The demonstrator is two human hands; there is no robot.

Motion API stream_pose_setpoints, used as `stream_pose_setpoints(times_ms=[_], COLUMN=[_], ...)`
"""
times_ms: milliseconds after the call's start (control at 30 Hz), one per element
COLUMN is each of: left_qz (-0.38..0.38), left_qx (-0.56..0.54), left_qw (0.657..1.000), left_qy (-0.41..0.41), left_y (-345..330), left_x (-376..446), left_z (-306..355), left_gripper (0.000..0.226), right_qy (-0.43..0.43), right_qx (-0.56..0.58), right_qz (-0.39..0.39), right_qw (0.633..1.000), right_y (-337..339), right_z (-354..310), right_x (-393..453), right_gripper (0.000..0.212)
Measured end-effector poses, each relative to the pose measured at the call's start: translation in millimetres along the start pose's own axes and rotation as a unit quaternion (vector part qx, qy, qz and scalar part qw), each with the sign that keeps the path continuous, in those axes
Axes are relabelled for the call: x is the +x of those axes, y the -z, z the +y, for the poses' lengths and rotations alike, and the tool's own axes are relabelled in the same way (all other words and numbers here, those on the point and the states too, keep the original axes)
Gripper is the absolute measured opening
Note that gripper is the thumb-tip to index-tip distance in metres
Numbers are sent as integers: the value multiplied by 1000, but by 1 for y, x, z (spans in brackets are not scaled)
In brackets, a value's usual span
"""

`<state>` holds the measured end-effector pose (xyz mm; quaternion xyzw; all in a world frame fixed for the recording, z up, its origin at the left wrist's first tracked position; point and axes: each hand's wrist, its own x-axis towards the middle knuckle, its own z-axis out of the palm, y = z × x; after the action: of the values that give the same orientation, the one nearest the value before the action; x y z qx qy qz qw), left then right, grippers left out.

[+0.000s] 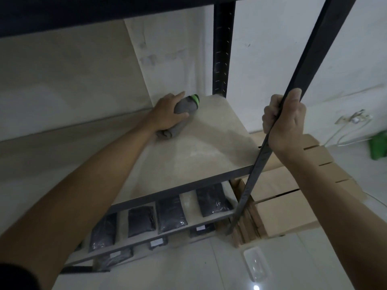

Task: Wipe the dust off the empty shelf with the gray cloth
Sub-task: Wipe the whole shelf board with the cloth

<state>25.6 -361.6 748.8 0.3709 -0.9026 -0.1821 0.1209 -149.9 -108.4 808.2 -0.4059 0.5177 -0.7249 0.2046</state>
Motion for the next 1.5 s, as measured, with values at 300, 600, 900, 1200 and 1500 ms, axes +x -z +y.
stream_pose_setpoints(times_ms=[300, 600, 900, 1200, 1500], left_qz=[-97, -97, -37, -102, -3], left_qx=[19, 84, 113, 71, 118], left_qw=[991, 982, 991, 964, 989], left_qy=[-92, -137, -53, -236, -91], left_y=[17, -6, -11, -7, -30], left_x=[-23, -73, -59, -140, -108], left_z=[0, 25, 33, 73, 63], left_gripper=[54, 51, 52, 50, 53], right_qy=[4, 8, 12, 14, 15], right_qx=[-24, -25, -5, -22, -31], right_qz=[15, 12, -2, 1, 10], right_qw=[1000, 1000, 1000, 1000, 999], right_y=[5, 8, 7, 7, 6], right_z=[5, 8, 9, 9, 9], right_x=[1, 1, 3, 3, 0], right_gripper=[75, 83, 71, 77, 90])
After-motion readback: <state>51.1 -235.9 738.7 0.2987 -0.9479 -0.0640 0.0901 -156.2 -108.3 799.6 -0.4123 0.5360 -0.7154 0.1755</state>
